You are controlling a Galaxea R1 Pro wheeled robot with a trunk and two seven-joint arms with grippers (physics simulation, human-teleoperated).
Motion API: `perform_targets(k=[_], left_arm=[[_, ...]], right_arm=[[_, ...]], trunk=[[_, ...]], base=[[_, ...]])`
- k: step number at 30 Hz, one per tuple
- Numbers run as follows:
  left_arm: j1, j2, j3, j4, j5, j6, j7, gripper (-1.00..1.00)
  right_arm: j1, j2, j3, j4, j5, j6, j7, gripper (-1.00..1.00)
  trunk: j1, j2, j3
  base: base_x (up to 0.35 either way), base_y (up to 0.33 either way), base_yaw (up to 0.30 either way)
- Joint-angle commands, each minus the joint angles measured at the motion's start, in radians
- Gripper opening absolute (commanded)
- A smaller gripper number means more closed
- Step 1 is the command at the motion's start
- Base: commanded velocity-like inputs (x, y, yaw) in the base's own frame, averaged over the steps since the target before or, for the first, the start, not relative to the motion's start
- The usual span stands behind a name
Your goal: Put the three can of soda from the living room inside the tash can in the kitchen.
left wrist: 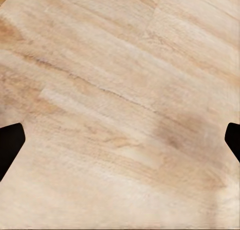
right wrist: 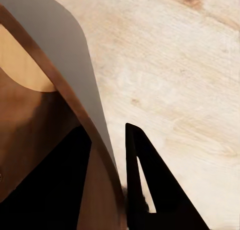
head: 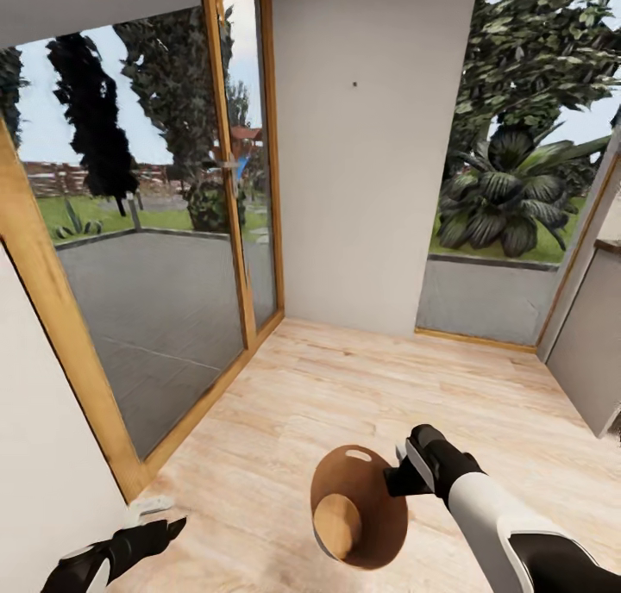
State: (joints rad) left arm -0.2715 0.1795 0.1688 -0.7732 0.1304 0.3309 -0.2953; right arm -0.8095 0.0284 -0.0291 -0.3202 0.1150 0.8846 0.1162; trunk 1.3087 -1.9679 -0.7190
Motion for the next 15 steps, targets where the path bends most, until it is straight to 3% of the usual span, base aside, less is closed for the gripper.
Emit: perform_targets(k=[1,8,15], left_arm=[[0.000,0.000,0.000,0.000,0.000,0.000,0.000,1.00],[0.000,0.000,0.000,0.000,0.000,-0.004,-0.001,1.00],[0.000,0.000,0.000,0.000,0.000,-0.006,0.000,1.00]], right_arm=[[0.000,0.001,-0.002,0.000,-0.015,0.001,0.000,-1.00],[-0.001,0.002,0.001,0.000,-0.015,0.001,0.000,-1.00],[0.000,0.004,0.001,0.000,-0.015,0.001,0.000,-1.00]], trunk=[[0.000,0.000,0.000],[0.000,0.000,-0.003],[0.000,0.000,-0.007]], base=[[-0.180,0.058,0.068],[-0.069,0.021,0.170],[-0.225,0.098,0.217]])
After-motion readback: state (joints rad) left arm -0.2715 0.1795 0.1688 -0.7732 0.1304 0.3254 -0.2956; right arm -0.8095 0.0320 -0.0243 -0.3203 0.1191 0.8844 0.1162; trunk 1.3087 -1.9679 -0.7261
